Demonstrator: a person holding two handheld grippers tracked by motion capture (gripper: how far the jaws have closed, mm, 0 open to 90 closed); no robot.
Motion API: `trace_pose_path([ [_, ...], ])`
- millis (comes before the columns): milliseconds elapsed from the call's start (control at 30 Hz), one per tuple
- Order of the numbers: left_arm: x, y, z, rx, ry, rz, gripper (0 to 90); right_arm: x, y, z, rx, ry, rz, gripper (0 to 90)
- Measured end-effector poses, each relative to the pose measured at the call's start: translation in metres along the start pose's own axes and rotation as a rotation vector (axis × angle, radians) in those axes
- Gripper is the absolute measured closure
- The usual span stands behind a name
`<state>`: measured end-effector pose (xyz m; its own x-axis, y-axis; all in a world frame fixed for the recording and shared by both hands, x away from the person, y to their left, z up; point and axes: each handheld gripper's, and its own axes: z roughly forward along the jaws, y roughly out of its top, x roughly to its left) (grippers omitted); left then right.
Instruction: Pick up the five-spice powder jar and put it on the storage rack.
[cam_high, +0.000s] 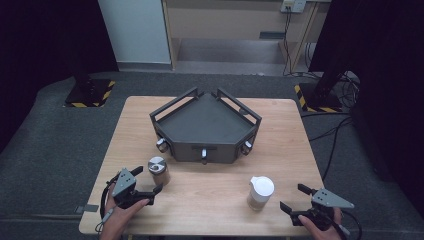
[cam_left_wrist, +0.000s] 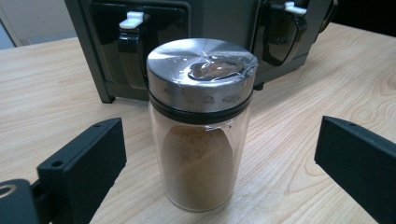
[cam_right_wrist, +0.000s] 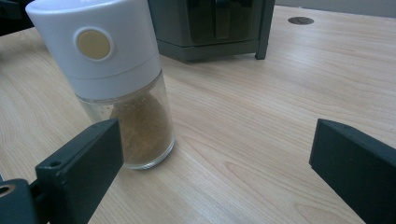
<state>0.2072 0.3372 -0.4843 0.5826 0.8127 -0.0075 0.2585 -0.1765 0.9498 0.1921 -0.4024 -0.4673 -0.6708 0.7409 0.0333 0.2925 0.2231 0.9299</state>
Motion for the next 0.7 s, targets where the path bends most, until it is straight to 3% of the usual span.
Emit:
trace_pose_path([
  [333,0.007,0.010,0.016,0.053,-0.006,0.010,2.8,0.000,-0.001,-0.001,0.010,-0.003,0.001,3.5],
  [700,0.015,0.011,0.028,0.060,-0.009,-0.010,6.3,0.001,-0.001,0.000,0.017,-0.003,0.003,3.5],
])
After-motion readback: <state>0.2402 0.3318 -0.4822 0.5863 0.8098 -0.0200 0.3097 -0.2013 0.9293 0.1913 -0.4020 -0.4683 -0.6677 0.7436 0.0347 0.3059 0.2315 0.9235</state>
